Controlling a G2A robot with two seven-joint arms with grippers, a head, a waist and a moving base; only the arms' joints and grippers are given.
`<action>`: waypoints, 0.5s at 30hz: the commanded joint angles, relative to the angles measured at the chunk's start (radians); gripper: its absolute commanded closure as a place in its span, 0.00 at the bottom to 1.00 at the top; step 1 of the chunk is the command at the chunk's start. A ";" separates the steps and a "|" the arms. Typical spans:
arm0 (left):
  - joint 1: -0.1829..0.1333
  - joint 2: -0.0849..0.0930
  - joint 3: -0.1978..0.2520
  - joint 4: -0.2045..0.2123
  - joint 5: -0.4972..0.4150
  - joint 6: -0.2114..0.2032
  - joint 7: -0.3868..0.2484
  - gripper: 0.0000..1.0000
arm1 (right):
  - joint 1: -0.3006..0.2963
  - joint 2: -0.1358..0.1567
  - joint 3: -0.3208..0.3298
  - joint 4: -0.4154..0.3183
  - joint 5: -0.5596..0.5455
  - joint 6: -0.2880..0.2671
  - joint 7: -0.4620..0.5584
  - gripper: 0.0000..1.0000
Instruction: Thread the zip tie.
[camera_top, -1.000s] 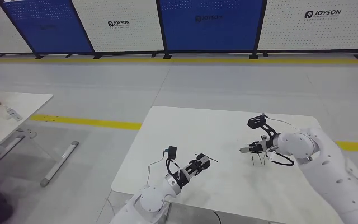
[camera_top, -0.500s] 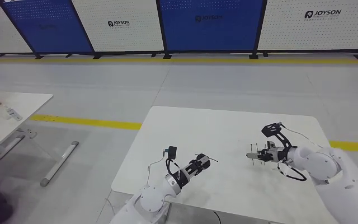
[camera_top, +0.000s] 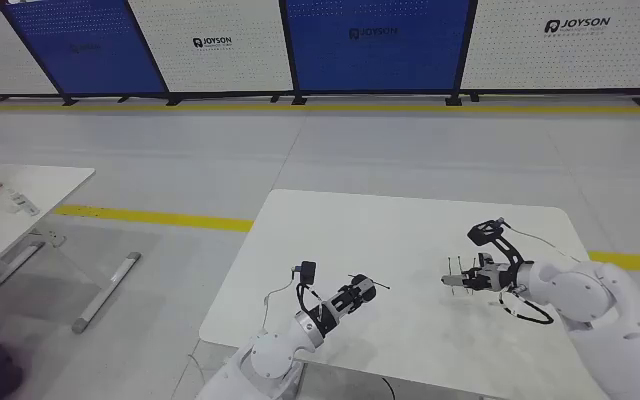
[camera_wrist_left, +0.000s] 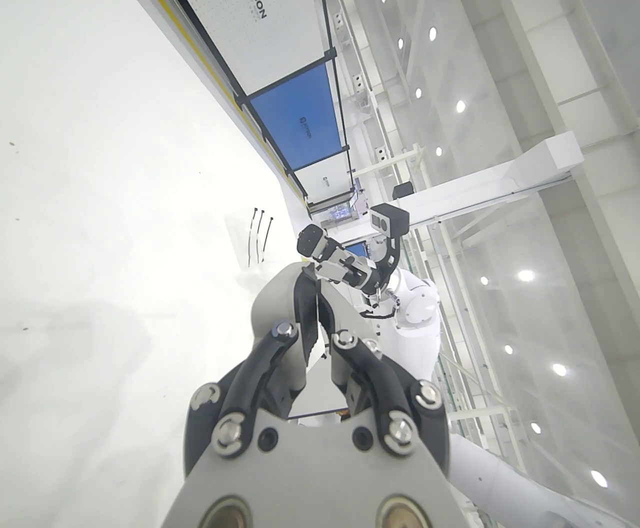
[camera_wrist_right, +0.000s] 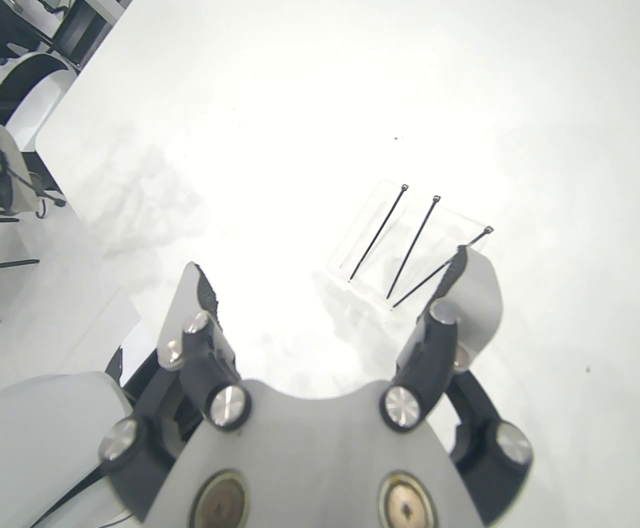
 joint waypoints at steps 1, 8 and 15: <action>0.000 0.000 0.000 0.000 0.000 0.000 0.000 1.00 | 0.012 -0.002 -0.012 -0.005 -0.005 0.013 0.041 0.00; 0.000 0.000 0.000 0.000 0.000 0.000 0.000 1.00 | 0.095 -0.017 -0.067 -0.046 -0.091 0.265 0.205 0.00; 0.000 0.000 0.000 0.000 0.000 0.000 0.000 1.00 | 0.119 -0.024 -0.085 -0.042 -0.102 0.286 0.217 0.00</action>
